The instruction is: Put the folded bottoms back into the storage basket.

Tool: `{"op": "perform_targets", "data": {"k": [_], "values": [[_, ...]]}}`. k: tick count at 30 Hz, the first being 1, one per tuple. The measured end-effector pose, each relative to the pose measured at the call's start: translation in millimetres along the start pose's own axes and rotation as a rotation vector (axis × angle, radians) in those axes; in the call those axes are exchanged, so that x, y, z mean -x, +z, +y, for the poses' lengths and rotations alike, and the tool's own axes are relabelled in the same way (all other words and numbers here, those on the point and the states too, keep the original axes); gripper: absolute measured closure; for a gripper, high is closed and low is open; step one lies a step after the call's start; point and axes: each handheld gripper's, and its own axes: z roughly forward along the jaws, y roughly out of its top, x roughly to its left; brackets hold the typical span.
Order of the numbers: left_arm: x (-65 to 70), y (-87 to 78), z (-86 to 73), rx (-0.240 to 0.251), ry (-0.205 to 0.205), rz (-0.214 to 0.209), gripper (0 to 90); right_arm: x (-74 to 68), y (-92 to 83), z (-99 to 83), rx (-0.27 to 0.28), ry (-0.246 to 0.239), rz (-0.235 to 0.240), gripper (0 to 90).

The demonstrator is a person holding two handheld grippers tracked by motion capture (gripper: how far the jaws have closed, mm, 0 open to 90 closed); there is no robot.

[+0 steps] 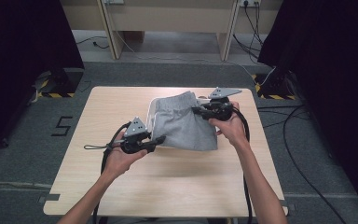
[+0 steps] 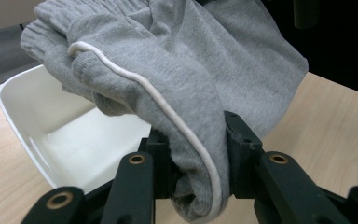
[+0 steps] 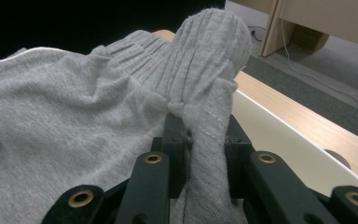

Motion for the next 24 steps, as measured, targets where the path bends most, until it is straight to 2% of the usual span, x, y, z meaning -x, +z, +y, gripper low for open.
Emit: {"op": "perform_targets", "data": {"k": [5, 11, 17, 24], "values": [[-6.7, 6.4, 3.7, -0.003, -0.005, -0.003, 67.3, 5.1, 2.4, 2.3, 0.001, 0.0, -0.007, 76.6], [-16.1, 13.3, 8.0, -0.008, -0.016, 0.014, 67.2, 12.5, 7.9, 6.5, 0.002, 0.005, -0.014, 76.6], [-29.2, 28.2, 11.0, -0.027, -0.032, 0.032, 67.2, 22.5, 20.4, 11.2, -0.003, 0.015, -0.027, 76.6], [-38.0, 42.8, 10.2, -0.044, -0.054, 0.04, 67.2, 36.4, 33.4, 11.7, -0.028, 0.031, -0.036, 76.5]]}}
